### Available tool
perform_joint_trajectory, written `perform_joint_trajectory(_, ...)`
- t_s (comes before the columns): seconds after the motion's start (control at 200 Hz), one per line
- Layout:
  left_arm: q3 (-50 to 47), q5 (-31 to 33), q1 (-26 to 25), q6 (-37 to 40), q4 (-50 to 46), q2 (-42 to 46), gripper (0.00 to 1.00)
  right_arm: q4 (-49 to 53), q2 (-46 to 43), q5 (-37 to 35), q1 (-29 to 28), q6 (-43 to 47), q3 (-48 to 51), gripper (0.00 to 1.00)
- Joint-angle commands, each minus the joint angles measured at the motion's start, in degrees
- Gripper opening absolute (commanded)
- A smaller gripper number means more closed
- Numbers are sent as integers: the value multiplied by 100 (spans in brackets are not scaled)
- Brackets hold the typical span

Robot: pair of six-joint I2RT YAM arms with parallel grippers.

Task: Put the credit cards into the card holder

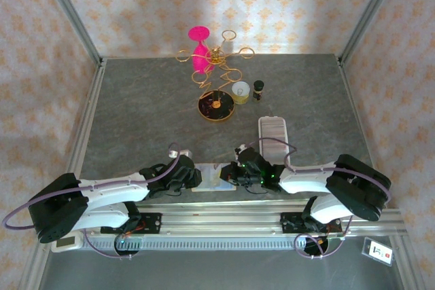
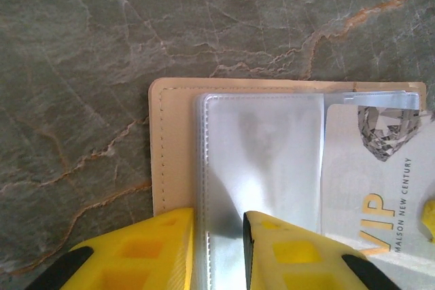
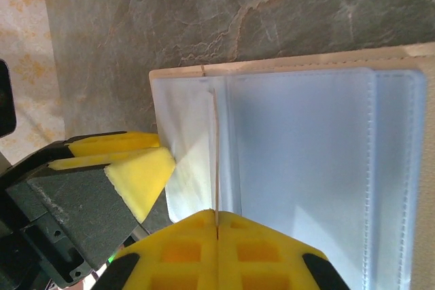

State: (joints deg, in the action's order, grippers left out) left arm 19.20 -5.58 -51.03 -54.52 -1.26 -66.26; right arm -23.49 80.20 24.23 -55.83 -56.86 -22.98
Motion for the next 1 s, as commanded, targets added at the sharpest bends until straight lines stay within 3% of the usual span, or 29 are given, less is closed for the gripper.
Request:
perform_joint_trajectory(0.0, -153, -13, -40, -50, -68, -50, 27, -225, 101, 3, -55, -68, 48, 0)
perform_joint_trajectory(0.496, -244, -17, -39, -103, 0, 15, 27, -1054, 231, 33, -86, -283, 321, 0)
perform_joint_trajectory(0.831, -224, -66, -45, -94, 71, -114, 26, -888, 453, 131, -85, 3, 113, 0)
perform_joint_trajectory(0.891, -208, -57, -45, -76, 64, -124, 26, -653, 478, 79, -81, 102, 11, 5)
perform_joint_trajectory(0.991, -206, -48, -50, -69, 34, -107, 26, 56, 470, -120, -81, 357, -264, 24)
